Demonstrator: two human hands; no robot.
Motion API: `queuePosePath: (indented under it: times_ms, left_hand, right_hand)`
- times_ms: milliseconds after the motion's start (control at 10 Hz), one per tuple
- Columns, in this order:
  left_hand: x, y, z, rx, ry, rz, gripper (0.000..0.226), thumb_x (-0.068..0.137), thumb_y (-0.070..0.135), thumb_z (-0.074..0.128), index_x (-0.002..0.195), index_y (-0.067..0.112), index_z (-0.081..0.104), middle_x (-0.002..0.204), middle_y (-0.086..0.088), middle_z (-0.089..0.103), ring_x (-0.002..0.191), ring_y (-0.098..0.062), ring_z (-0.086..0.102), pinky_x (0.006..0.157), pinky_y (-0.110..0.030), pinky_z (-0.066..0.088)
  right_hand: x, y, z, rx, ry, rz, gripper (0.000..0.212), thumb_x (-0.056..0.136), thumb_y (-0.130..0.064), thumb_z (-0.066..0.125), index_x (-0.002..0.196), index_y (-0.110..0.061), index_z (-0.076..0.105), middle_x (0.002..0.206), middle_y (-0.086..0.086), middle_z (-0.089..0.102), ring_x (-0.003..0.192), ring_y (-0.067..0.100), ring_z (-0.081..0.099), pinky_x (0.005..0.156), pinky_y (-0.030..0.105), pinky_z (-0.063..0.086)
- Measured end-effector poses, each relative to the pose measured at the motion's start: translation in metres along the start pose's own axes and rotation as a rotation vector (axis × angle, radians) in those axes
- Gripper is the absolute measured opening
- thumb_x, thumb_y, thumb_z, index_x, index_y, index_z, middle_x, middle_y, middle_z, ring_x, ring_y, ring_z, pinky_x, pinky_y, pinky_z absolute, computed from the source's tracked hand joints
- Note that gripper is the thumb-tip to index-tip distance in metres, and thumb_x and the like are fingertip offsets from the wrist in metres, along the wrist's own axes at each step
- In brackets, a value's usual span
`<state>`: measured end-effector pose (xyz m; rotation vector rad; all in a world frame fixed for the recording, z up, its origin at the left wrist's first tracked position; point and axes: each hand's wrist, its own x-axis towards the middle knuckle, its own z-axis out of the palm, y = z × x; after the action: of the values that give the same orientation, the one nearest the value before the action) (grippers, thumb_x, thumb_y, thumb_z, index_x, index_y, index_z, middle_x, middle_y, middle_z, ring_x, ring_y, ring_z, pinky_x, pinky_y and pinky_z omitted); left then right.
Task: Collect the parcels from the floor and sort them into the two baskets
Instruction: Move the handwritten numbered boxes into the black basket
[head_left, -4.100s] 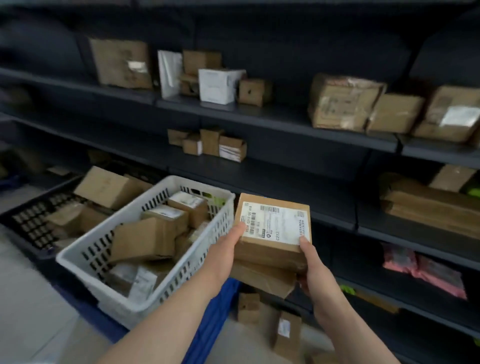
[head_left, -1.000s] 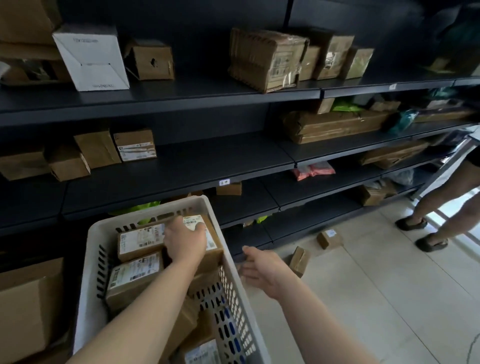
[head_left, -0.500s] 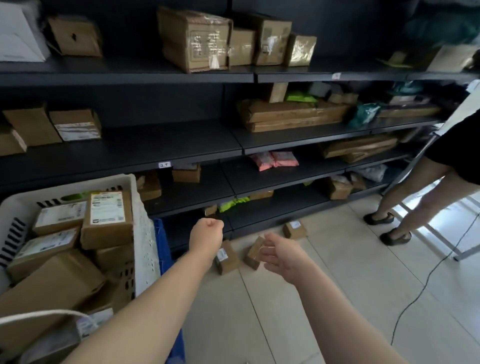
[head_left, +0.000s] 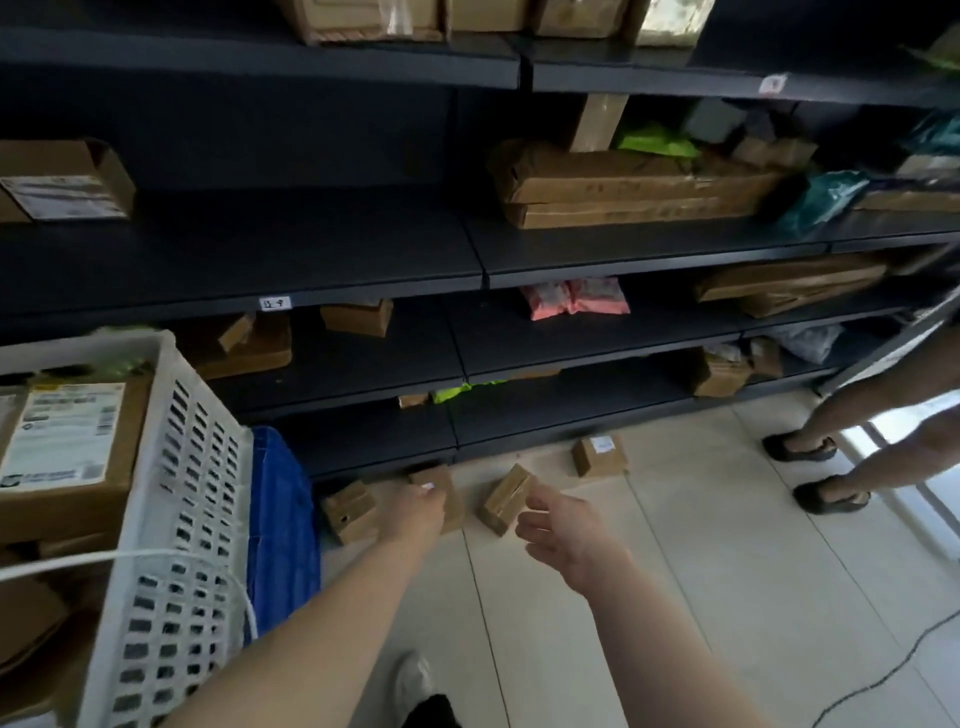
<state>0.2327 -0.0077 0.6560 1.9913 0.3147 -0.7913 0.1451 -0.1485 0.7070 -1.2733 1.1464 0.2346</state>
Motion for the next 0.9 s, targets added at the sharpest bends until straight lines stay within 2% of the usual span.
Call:
queuePosePath:
  times_ms: [100,200,300,400,500,600,700,800,900]
  left_hand:
    - [0.039,0.003,0.014,0.003,0.066,-0.074,0.028,0.095,0.020,0.051,0.068,0.011,0.053,0.089,-0.018,0.061,0.082,-0.030,0.056,0.068,-0.028,0.036]
    - [0.081,0.003,0.027,0.014,0.099,-0.120,0.016,0.095,0.022,0.050,0.084,0.012,0.057,0.098,-0.013,0.063,0.082,-0.026,0.053,0.070,-0.028,0.039]
    - [0.128,-0.007,0.037,0.005,0.150,-0.184,0.010,0.094,0.020,0.050,0.090,0.012,0.053,0.097,-0.012,0.059,0.083,-0.026,0.052,0.072,-0.028,0.040]
    - [0.174,-0.025,0.047,-0.036,0.193,-0.280,0.023,0.095,0.020,0.048,0.074,0.011,0.050,0.093,-0.011,0.056,0.086,-0.028,0.054,0.075,-0.030,0.039]
    - [0.229,-0.060,0.059,-0.074,0.264,-0.337,0.019,0.097,0.016,0.048,0.092,0.002,0.060,0.105,-0.018,0.058,0.102,-0.035,0.056,0.082,-0.033,0.039]
    - [0.286,-0.106,0.065,-0.137,0.331,-0.413,0.028,0.097,0.017,0.051,0.116,-0.001,0.062,0.123,-0.022,0.060,0.116,-0.037,0.056,0.089,-0.036,0.043]
    - [0.346,-0.167,0.072,-0.210,0.426,-0.491,0.036,0.096,0.019,0.053,0.123,-0.004,0.059,0.127,-0.024,0.059,0.118,-0.038,0.056,0.093,-0.039,0.046]
    - [0.418,-0.232,0.074,-0.183,0.516,-0.531,0.034,0.098,0.016,0.050,0.121,-0.008,0.057,0.125,-0.028,0.058,0.116,-0.041,0.055,0.093,-0.042,0.043]
    - [0.467,-0.272,0.069,-0.203,0.548,-0.516,0.040,0.100,0.022,0.046,0.129,-0.006,0.051,0.130,-0.027,0.053,0.118,-0.039,0.052,0.096,-0.042,0.040]
  right_hand:
    - [0.046,-0.016,-0.001,0.014,-0.031,0.066,0.042,0.098,-0.020,0.050,0.127,0.010,0.054,0.131,0.033,0.052,0.128,0.048,0.044,0.112,0.056,0.030]
    - [0.102,-0.025,0.007,0.026,-0.081,0.100,0.049,0.097,-0.017,0.049,0.135,0.012,0.043,0.124,0.034,0.058,0.111,0.048,0.058,0.102,0.050,0.045]
    - [0.163,-0.025,0.020,0.008,-0.102,0.137,0.040,0.095,-0.017,0.051,0.128,0.006,0.053,0.100,0.027,0.062,0.079,0.022,0.055,0.072,0.032,0.051]
    - [0.223,-0.019,0.040,-0.068,-0.133,0.146,0.016,0.095,-0.021,0.053,0.103,-0.010,0.062,0.094,0.012,0.066,0.083,0.021,0.063,0.072,0.030,0.050]
    - [0.293,-0.001,0.064,-0.150,-0.209,0.125,0.013,0.096,-0.021,0.054,0.090,-0.013,0.062,0.093,0.009,0.064,0.088,0.023,0.061,0.094,0.041,0.050]
    - [0.369,0.033,0.095,-0.218,-0.289,0.099,0.009,0.097,-0.020,0.054,0.098,-0.013,0.059,0.094,0.008,0.061,0.090,0.024,0.057,0.090,0.041,0.048]
    - [0.445,0.077,0.129,-0.255,-0.352,0.132,0.021,0.099,-0.013,0.048,0.110,-0.002,0.062,0.081,0.008,0.056,0.070,0.019,0.055,0.065,0.027,0.044]
    - [0.506,0.122,0.165,-0.297,-0.402,0.125,0.022,0.098,-0.014,0.049,0.109,-0.006,0.066,0.093,0.010,0.062,0.085,0.024,0.062,0.073,0.034,0.046]
    - [0.562,0.166,0.205,-0.321,-0.460,0.045,0.014,0.088,-0.032,0.061,0.096,-0.022,0.067,0.092,0.001,0.062,0.082,0.019,0.055,0.073,0.029,0.040]
